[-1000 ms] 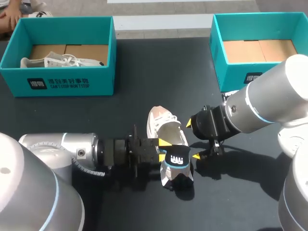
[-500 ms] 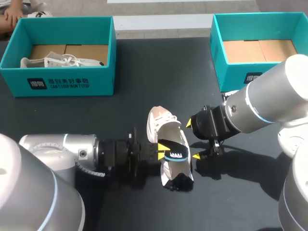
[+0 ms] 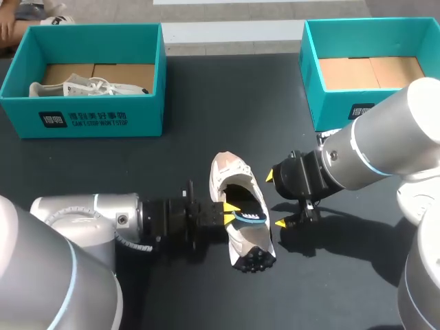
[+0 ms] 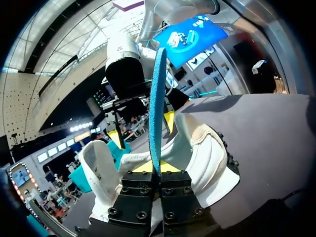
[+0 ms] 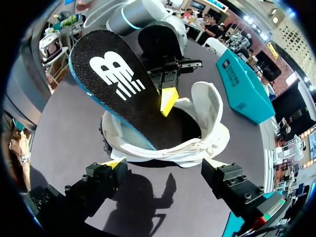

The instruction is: Take the shoe out of the shoebox, open the shoe tongue, remove and reinsert the insole, then place the shoe into the shoebox

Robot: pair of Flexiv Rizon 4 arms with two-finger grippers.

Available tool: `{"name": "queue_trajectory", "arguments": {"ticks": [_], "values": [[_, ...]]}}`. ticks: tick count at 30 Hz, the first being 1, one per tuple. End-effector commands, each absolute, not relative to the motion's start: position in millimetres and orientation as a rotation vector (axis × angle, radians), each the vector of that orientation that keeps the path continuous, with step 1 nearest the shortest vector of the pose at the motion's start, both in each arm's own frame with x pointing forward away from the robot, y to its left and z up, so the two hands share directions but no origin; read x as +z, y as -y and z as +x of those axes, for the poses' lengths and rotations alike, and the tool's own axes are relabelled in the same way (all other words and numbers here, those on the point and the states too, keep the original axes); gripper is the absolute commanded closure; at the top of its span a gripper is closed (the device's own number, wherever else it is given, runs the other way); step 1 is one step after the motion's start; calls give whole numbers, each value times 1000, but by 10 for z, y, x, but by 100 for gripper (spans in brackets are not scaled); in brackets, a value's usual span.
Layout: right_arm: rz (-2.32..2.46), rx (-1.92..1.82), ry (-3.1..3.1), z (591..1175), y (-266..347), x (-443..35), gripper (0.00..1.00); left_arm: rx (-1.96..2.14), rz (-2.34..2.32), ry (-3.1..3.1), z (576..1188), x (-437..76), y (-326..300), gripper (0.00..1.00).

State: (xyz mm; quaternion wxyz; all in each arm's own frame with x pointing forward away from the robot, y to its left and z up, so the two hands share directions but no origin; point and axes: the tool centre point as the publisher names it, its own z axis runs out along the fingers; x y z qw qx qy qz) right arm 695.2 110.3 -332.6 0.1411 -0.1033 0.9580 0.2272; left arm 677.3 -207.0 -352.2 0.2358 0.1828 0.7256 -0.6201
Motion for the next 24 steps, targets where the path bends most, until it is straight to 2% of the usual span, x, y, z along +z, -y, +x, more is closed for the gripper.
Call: {"name": "queue_trajectory", "arguments": {"ticks": [1, 4, 11, 17, 24], "values": [[-297, 657, -2764, 6939, -1102, -3331, 0, -1702, 502, -1976, 6729, -3471, 2077, 57], [-297, 657, -2764, 6939, -1102, -3331, 0, -1714, 520, -1951, 6673, -3355, 2070, 57], [-297, 657, -2764, 6939, -1102, -3331, 0, -1737, 584, -1898, 6576, -3119, 2109, 65], [-297, 657, -2764, 6939, -1102, -3331, 0, -1754, 617, -1918, 6557, -3180, 2244, 98], [-297, 657, -2764, 6939, -1102, -3331, 0, -1733, 622, -1965, 6610, -3391, 2271, 100]]}}
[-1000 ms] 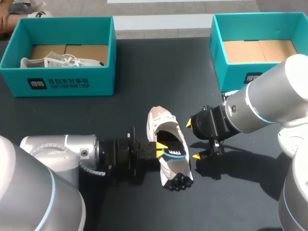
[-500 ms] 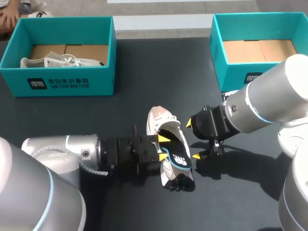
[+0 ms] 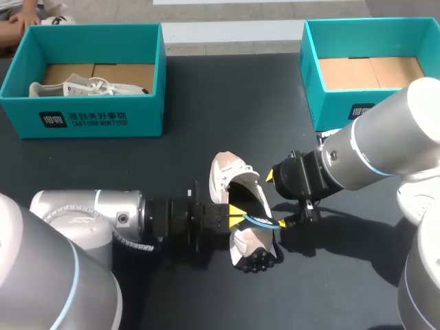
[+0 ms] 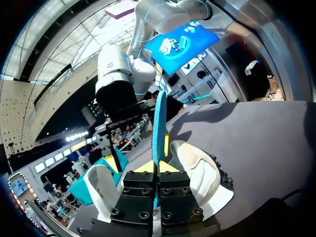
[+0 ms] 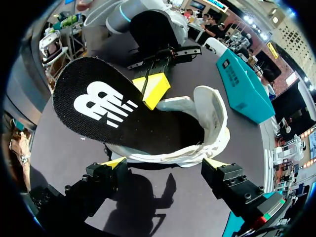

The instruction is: Take the shoe out of the shoebox, open the shoe tongue, remove and reinsert the insole, then place the shoe into the shoebox

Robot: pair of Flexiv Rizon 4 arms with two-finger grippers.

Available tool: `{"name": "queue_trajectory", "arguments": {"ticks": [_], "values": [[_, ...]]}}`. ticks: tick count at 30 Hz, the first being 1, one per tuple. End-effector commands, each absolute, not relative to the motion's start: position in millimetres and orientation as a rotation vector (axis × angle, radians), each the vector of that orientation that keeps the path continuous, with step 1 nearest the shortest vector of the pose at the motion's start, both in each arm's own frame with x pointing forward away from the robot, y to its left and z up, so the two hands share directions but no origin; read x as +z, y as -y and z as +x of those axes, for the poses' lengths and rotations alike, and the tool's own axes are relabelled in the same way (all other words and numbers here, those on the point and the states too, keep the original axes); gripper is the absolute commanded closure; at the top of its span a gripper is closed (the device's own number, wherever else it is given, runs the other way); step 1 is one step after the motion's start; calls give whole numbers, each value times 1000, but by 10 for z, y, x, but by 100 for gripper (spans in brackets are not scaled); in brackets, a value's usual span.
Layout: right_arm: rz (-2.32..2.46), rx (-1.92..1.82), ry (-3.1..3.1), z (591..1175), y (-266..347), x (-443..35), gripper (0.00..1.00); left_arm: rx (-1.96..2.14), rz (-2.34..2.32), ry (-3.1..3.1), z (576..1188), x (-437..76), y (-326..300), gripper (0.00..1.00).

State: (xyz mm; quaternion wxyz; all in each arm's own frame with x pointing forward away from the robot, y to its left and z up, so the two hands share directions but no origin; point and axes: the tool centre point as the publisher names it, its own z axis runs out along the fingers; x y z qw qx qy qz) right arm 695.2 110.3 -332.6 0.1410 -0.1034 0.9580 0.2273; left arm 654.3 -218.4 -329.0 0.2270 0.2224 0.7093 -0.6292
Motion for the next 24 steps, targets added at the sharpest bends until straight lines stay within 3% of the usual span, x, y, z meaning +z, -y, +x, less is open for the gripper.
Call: {"name": "queue_trajectory", "arguments": {"ticks": [1, 14, 15, 16, 19, 24], "values": [[-297, 657, -2764, 6939, -1102, -3331, 0, -1730, 618, -1969, 6622, -3410, 2259, 100], [-297, 657, -2764, 6939, -1102, -3331, 0, -1668, 552, -1982, 6834, -3591, 2117, 99], [-297, 657, -2764, 6939, -1102, -3331, 0, -1671, 550, -1973, 6828, -3566, 2114, 75], [-297, 657, -2764, 6939, -1102, -3331, 0, -1673, 551, -1968, 6822, -3541, 2113, 67], [-297, 657, -2764, 6939, -1102, -3331, 0, -1689, 563, -1932, 6795, -3425, 2104, 61], [-297, 657, -2764, 6939, -1102, -3331, 0, -1717, 605, -1877, 6690, -3229, 2143, 63]]}}
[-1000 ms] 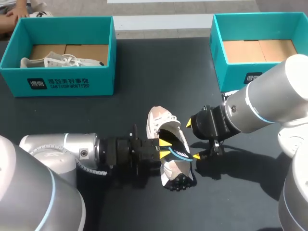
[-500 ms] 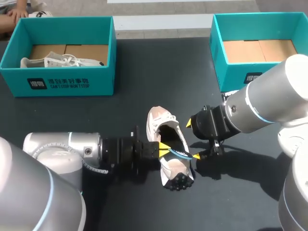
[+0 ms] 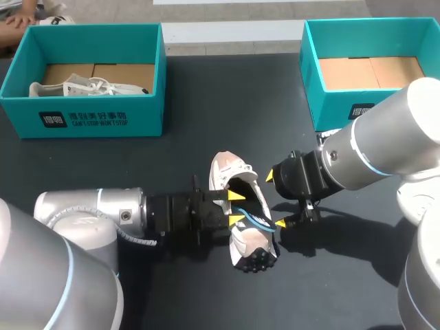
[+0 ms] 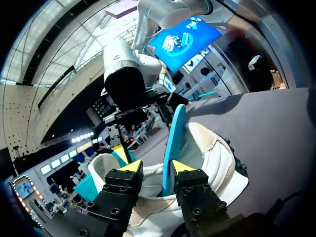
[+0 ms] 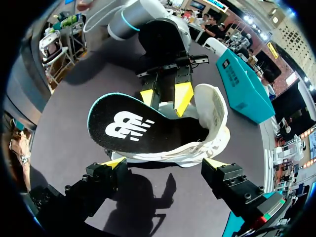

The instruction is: Take the shoe out of the shoebox, open the shoe tongue, remove and reinsert the insole, then place the shoe into the shoebox

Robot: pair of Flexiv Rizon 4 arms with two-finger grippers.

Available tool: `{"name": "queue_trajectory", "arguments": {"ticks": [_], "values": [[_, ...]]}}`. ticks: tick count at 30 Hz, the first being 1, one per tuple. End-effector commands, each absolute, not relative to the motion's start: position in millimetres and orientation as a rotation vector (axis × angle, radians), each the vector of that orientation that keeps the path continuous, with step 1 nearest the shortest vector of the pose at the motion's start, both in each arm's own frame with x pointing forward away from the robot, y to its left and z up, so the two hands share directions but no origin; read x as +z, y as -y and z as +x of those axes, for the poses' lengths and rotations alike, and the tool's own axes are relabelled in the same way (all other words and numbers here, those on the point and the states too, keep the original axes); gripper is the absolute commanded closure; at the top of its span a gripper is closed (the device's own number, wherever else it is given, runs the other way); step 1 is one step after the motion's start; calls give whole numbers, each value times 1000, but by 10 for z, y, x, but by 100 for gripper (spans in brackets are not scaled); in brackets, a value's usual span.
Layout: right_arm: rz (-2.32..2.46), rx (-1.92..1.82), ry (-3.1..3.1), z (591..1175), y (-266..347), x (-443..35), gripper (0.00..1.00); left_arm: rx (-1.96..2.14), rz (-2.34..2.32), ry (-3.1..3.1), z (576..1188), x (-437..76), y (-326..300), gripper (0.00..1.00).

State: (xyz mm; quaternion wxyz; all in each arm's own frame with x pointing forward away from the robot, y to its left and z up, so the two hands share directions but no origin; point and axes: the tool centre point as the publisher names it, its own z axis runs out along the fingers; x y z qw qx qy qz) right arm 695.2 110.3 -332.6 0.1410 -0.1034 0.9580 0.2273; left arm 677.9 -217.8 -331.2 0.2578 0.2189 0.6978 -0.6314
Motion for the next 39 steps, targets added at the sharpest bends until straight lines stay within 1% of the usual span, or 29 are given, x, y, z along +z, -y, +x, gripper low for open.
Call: {"name": "queue_trajectory", "arguments": {"ticks": [1, 9, 11, 13, 14, 26, 33, 34, 35, 36, 39], "values": [[-297, 657, -2764, 6939, -1102, -3331, 0, -1723, 615, -1872, 6668, -3205, 2161, 63], [-297, 657, -2764, 6939, -1102, -3331, 0, -1759, 679, -1883, 6561, -3217, 2353, 65], [-297, 657, -2764, 6939, -1102, -3331, 0, -1754, 685, -1901, 6565, -3256, 2356, 69], [-297, 657, -2764, 6939, -1102, -3331, 0, -1751, 687, -1909, 6562, -3298, 2347, 76], [-297, 657, -2764, 6939, -1102, -3331, 0, -1750, 687, -1919, 6562, -3325, 2338, 100], [-297, 657, -2764, 6939, -1102, -3331, 0, -1663, 654, -1940, 6706, -3625, 2245, 100], [-297, 657, -2764, 6939, -1102, -3331, 0, -1633, 642, -1942, 6747, -3604, 2198, 100], [-297, 657, -2764, 6939, -1102, -3331, 0, -1636, 641, -1933, 6734, -3575, 2192, 85], [-297, 657, -2764, 6939, -1102, -3331, 0, -1646, 645, -1921, 6717, -3539, 2187, 64], [-297, 657, -2764, 6939, -1102, -3331, 0, -1651, 648, -1915, 6700, -3500, 2183, 61], [-297, 657, -2764, 6939, -1102, -3331, 0, -1666, 670, -1883, 6653, -3373, 2188, 61]]}}
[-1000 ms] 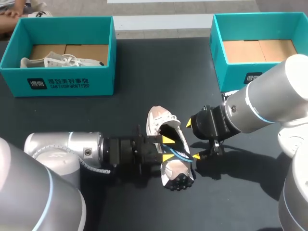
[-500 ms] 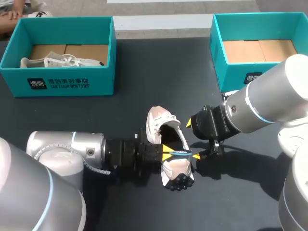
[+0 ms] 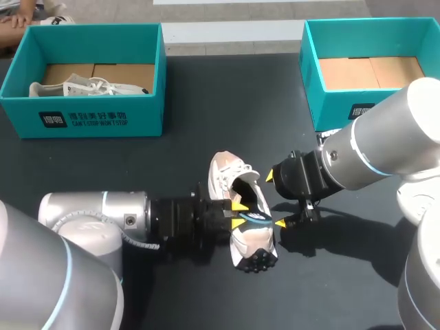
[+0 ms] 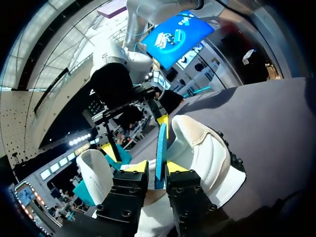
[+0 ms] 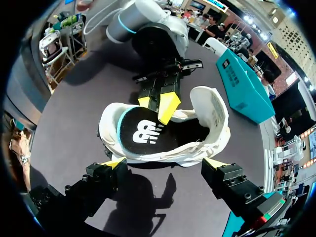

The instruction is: Take the shoe out of the shoebox, open the shoe tongue, remove and reinsert the insole, then place the shoe into the shoebox

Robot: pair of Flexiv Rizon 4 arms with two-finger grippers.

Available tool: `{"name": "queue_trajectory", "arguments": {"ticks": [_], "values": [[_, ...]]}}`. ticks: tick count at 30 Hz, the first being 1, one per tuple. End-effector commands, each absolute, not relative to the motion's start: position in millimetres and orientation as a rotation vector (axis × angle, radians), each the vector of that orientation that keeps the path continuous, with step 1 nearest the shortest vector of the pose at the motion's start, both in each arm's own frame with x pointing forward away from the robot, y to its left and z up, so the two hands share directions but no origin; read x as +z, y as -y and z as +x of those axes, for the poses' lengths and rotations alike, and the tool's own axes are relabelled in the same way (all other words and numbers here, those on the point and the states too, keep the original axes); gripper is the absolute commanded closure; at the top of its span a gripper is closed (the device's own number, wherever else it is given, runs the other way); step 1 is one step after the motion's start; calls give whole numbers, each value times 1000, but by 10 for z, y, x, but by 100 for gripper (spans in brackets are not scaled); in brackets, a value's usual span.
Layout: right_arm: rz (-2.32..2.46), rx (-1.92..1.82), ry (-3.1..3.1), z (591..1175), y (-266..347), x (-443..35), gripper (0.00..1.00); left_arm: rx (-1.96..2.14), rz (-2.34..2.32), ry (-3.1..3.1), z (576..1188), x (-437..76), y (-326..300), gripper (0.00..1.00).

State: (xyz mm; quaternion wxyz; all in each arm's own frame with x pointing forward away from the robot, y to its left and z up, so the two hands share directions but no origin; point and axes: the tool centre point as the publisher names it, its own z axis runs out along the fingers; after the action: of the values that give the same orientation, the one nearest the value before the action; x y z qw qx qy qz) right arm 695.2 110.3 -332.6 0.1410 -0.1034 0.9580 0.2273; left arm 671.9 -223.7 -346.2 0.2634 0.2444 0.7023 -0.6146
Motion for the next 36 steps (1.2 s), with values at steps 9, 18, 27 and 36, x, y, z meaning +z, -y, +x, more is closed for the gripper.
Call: {"name": "queue_trajectory", "arguments": {"ticks": [9, 18, 27, 36], "values": [[-297, 657, -2764, 6939, -1102, -3331, 0, -1709, 737, -1852, 6542, -3236, 2343, 73], [-297, 657, -2764, 6939, -1102, -3331, 0, -1659, 749, -1925, 6597, -3482, 2303, 100], [-297, 657, -2764, 6939, -1102, -3331, 0, -1679, 715, -1938, 6571, -3469, 2232, 73], [-297, 657, -2764, 6939, -1102, -3331, 0, -1697, 734, -1868, 6510, -3180, 2139, 55]]}}
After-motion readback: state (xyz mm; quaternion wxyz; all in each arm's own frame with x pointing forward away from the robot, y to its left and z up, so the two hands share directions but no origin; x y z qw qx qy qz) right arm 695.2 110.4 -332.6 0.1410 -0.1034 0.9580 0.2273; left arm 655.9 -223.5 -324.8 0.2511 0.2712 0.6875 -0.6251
